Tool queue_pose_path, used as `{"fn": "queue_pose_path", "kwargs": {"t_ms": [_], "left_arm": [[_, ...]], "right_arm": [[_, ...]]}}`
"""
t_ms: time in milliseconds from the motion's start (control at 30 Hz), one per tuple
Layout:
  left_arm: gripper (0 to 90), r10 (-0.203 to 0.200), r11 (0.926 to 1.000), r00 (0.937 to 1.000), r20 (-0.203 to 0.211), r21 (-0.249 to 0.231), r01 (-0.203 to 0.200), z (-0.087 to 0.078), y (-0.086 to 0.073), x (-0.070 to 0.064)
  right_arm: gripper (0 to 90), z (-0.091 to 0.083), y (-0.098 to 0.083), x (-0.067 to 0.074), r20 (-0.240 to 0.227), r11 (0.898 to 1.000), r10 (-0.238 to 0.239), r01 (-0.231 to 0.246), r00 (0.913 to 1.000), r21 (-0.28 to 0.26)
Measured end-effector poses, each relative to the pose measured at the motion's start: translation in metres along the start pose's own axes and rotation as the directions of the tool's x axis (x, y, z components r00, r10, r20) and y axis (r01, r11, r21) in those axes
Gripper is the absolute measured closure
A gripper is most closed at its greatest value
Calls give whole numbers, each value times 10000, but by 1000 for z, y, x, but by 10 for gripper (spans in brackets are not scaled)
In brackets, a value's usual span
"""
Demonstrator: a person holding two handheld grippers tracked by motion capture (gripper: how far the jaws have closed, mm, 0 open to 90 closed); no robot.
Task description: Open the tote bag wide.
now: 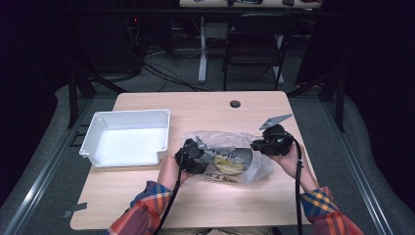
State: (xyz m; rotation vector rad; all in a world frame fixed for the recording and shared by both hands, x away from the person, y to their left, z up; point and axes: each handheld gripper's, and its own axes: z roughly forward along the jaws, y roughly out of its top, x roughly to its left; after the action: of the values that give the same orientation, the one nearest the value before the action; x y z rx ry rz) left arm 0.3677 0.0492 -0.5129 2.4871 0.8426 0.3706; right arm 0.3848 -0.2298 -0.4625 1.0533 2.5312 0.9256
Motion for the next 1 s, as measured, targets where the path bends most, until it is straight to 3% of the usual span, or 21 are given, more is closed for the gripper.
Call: {"fn": "queue_pose_path", "kwargs": {"t_ms": [100,400,600,833,1000], "left_arm": [[607,135,9999,9993,-358,85,-132,5,-3,2],[900,56,10000,9995,-313,-53,-58,2,-7,10],[900,229,9990,9997,-48,378,-227,3,-10,9],[900,266,9953,9993,254,925,-289,11,-17,10],[900,302,9930,9995,76,1138,-309,17,-20,11]], "right_arm": [[897,16,-8,-5,77,9992,75,-78,9999,385],[900,37,-18,-16,523,9980,384,-410,9979,490],[900,51,-25,-27,918,9952,701,-759,9933,620],[900,67,-31,-37,1056,9890,836,-955,9909,1127],[900,73,-32,-39,1212,9873,869,-1017,9888,1224]]}}
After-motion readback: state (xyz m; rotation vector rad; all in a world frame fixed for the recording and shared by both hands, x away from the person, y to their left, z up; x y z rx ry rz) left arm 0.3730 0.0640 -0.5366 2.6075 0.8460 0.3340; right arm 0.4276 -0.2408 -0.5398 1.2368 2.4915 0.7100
